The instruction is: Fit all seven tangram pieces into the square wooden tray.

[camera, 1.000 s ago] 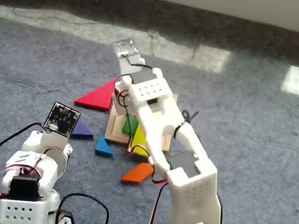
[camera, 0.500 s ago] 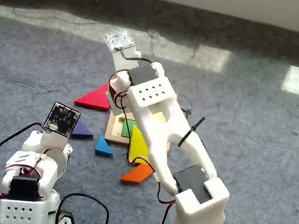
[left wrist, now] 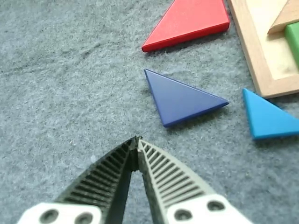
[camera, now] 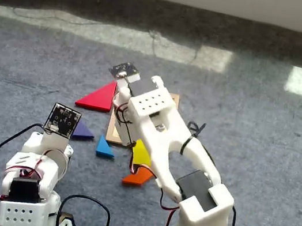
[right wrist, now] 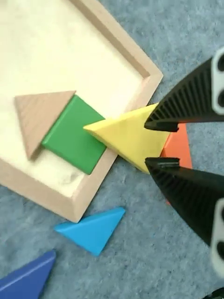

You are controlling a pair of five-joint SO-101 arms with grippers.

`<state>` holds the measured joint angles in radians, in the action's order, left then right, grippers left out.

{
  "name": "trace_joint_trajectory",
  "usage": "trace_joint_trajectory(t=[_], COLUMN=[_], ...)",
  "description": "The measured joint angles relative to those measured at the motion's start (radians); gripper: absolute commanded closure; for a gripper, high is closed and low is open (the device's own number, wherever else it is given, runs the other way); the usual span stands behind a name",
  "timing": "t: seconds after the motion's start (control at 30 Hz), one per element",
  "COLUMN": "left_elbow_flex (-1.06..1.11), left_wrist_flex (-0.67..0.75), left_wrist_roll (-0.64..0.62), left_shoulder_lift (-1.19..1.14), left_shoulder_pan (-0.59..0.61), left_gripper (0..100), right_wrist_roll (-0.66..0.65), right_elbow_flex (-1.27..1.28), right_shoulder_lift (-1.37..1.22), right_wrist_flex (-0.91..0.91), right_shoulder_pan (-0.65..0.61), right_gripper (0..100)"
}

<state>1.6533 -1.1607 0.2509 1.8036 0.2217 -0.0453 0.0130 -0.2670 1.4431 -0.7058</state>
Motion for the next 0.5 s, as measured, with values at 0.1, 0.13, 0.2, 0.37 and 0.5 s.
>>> trace_joint_trajectory(t=[0.1,0.13,0.2,0.37,0.5], left_elbow_flex=[0.000,0.000,0.000,0.000,0.000], left_wrist_flex=[0.000,0.000,0.000,0.000,0.000], left_wrist_roll=[0.000,0.000,0.000,0.000,0.000], left_shoulder_lift=[0.000,0.000,0.000,0.000,0.000], left_shoulder_pan=[0.000,0.000,0.000,0.000,0.000], left_gripper=[99,99,99,99,99], right_wrist_roll=[0.000,0.000,0.000,0.000,0.000], right_elbow_flex=[0.080,0.095,0.112,0.114,0.103], right_shoulder_lift=[0.000,0.002,0.011,0.020,-0.018], right_wrist_flex=[-0.075,-0.097,-0.129,-0.219,-0.242], right_shoulder_pan=[0.000,-0.002,0.000,0.063,0.106], right_gripper=[89.7,89.7,89.7,89.7,89.7])
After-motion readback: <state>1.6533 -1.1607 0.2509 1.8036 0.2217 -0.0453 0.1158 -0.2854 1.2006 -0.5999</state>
